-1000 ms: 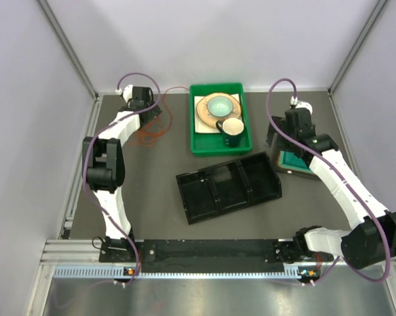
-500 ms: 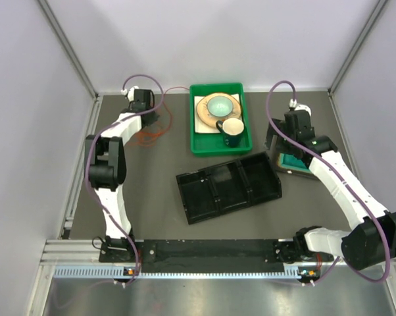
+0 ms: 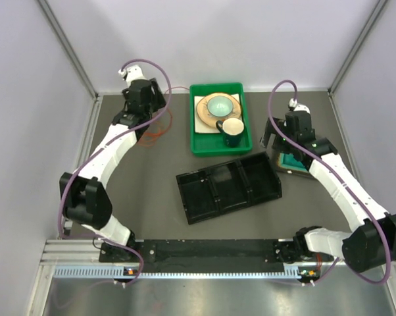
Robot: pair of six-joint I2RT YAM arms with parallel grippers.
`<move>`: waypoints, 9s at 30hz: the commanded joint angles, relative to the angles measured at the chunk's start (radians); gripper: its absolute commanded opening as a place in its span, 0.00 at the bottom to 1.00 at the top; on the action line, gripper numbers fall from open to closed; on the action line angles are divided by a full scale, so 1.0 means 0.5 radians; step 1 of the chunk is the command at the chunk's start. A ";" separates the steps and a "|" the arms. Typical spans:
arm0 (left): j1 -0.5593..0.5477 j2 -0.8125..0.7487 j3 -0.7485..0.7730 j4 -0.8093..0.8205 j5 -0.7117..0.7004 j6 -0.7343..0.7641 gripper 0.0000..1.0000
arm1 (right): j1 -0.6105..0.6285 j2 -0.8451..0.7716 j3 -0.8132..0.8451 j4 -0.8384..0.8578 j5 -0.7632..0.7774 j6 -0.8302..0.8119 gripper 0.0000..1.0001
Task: Untangle the cables
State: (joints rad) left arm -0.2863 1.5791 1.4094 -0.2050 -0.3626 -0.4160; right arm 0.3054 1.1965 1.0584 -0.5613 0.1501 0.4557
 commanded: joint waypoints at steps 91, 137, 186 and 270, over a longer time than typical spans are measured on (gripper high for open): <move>0.143 0.189 1.704 0.027 1.735 -0.641 0.00 | 0.745 1.021 0.303 1.997 -0.668 -0.516 0.98; 0.140 0.118 1.608 0.106 1.805 -0.686 0.00 | 0.917 1.426 0.859 1.589 -0.715 -0.531 0.99; -0.464 0.360 0.808 0.073 2.121 -0.628 0.00 | 0.374 -0.469 -0.896 1.236 0.163 0.110 0.00; -1.032 0.711 0.848 -0.612 1.685 -0.190 0.61 | 0.316 -0.718 -1.120 1.012 0.495 0.525 0.00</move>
State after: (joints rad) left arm -0.8433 2.0514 1.8385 -0.4995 0.4778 -0.5270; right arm 0.4709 0.7902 0.5041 -0.1368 0.4160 0.7113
